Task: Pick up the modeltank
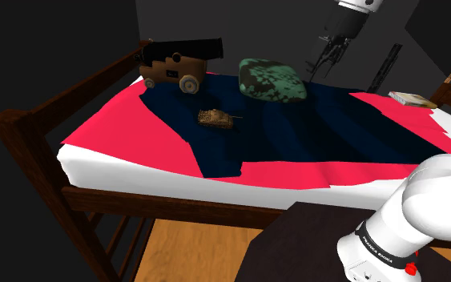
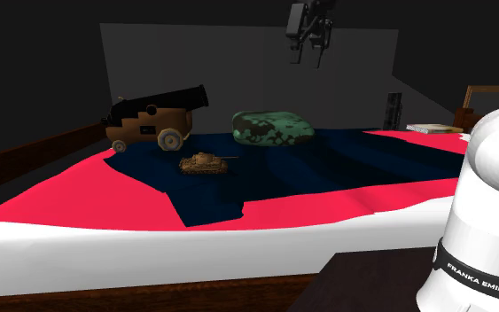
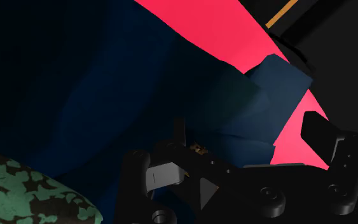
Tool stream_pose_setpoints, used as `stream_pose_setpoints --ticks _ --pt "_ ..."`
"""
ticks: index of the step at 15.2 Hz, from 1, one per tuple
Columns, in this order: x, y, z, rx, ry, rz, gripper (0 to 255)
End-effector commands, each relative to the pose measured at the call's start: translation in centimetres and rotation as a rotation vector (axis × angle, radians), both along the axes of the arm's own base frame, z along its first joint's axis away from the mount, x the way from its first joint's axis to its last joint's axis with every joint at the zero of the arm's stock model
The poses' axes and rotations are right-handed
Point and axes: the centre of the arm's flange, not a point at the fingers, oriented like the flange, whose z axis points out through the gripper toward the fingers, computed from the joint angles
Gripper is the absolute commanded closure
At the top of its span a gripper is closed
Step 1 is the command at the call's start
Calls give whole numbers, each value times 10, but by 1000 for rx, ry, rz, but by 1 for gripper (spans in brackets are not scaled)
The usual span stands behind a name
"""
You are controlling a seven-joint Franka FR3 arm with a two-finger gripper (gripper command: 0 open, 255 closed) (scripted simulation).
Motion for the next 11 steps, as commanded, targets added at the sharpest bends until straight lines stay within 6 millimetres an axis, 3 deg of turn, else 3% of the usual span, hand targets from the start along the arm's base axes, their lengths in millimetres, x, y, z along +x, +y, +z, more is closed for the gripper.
stream_pose_setpoints --ticks 1,11 --pt "0 0 0 0 0 0 0" --pt "109 -27 -74 26 -2 204 0"
